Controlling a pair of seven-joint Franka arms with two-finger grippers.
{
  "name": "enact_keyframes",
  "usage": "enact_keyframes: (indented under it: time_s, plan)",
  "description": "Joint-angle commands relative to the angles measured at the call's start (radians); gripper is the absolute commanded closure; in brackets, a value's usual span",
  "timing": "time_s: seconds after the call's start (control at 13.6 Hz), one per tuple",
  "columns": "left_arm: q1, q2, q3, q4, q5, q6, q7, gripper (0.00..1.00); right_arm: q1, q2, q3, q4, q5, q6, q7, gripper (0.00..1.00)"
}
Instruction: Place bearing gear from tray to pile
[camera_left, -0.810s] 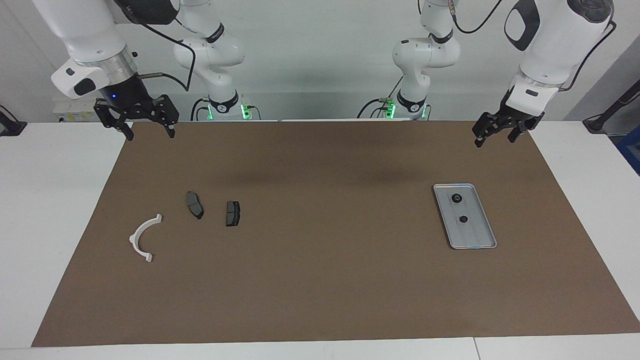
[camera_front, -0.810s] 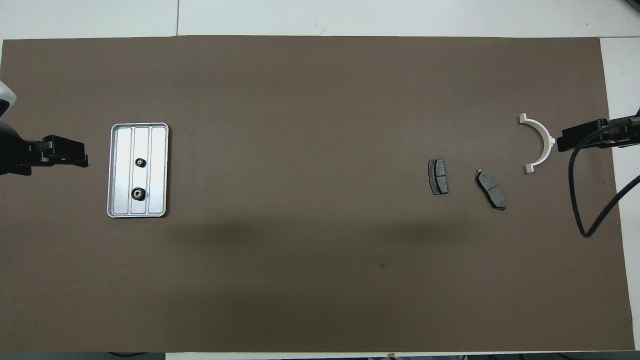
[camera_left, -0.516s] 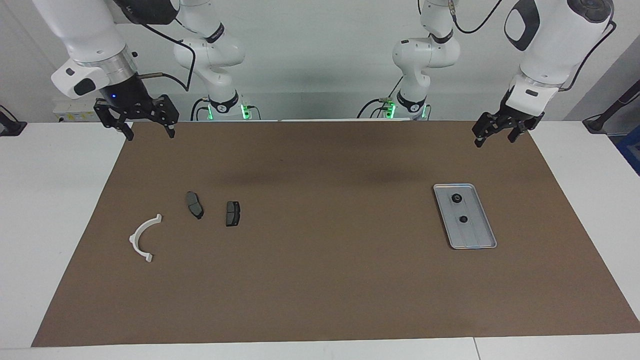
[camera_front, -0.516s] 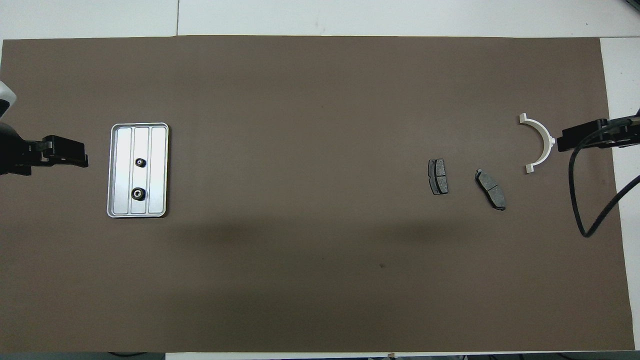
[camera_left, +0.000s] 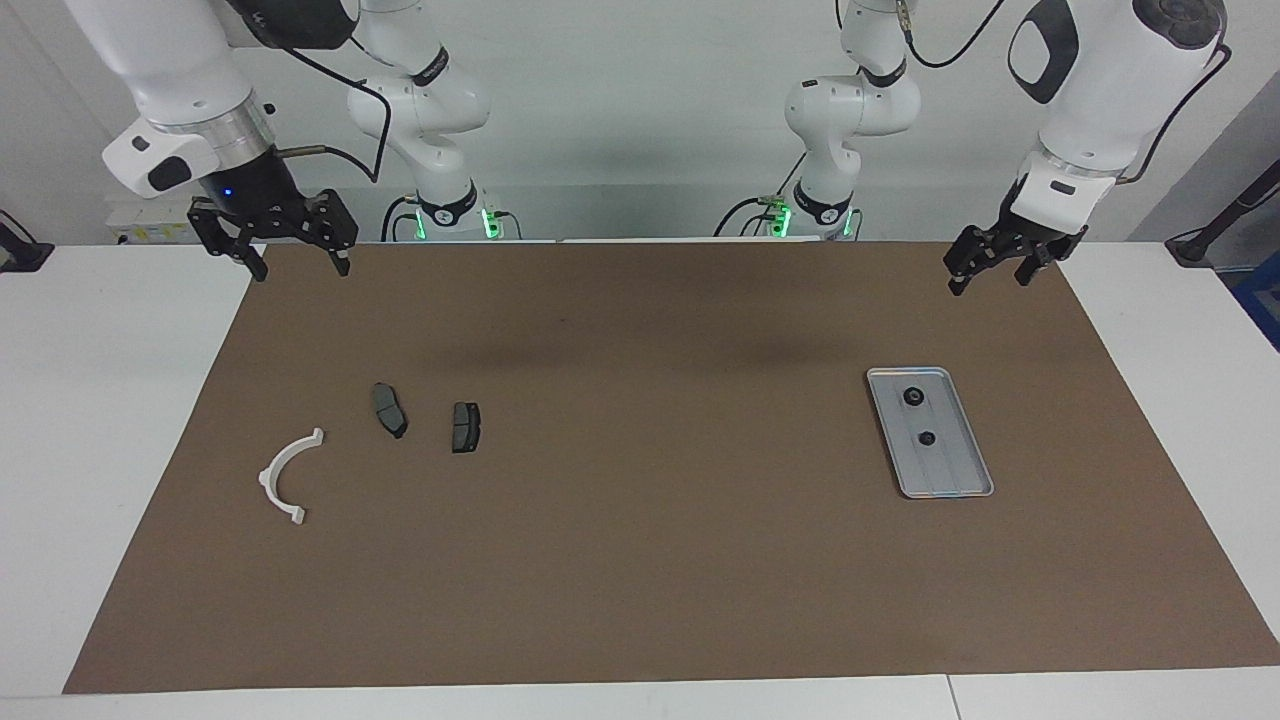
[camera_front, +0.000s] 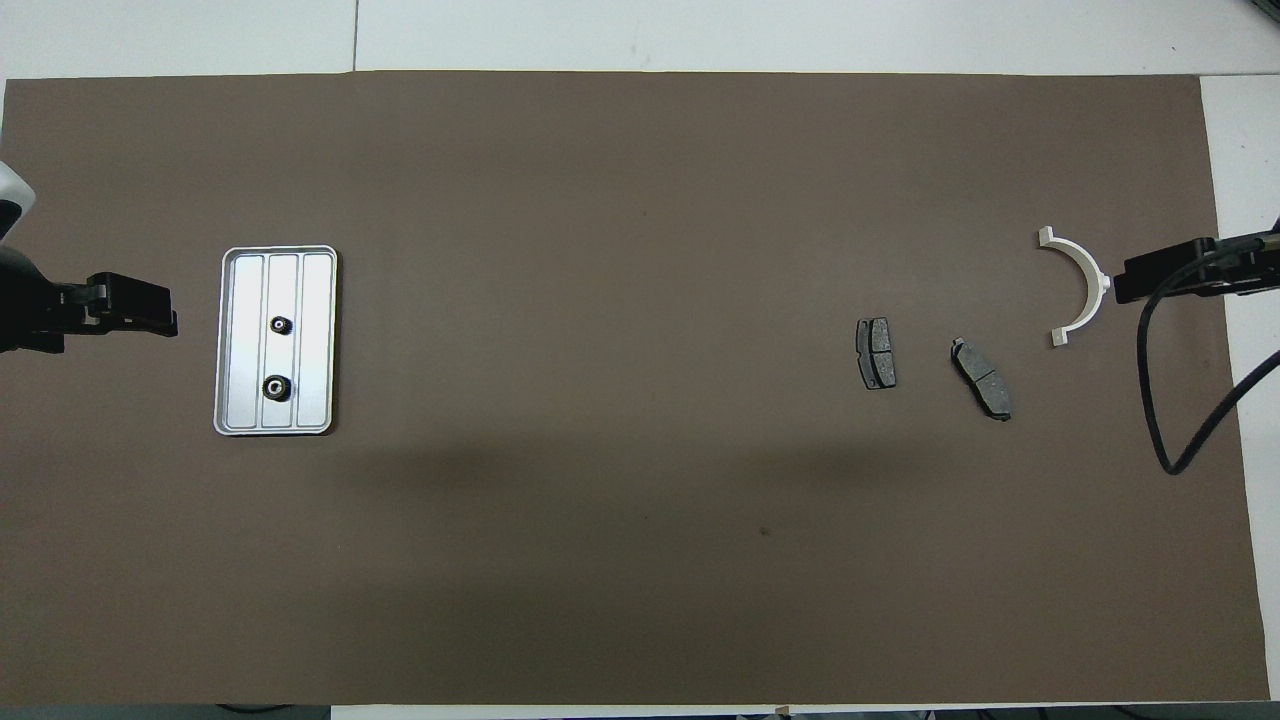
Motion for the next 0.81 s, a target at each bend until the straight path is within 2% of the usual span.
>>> enact_keyframes:
  time_s: [0.0,0.44,0.59,0.74]
  plan:
    - [0.020,-0.060,0.002,-0.174,0.010,0.141,0.064,0.00,-0.011,-0.015,0.003,-0.011,0.008,-0.004,-0.027,0.00]
    - [0.020,-0.035,0.002,-0.483,0.010,0.440,0.094,0.00,-0.010,-0.022,0.003,-0.011,0.018,-0.002,-0.026,0.00]
    - [0.025,-0.016,0.004,-0.503,0.010,0.466,0.094,0.15,-0.010,-0.022,0.003,-0.010,0.018,-0.007,-0.026,0.00]
    - [0.056,0.001,0.002,-0.533,0.010,0.517,0.095,0.18,-0.006,-0.035,0.003,-0.010,0.018,-0.009,-0.024,0.00]
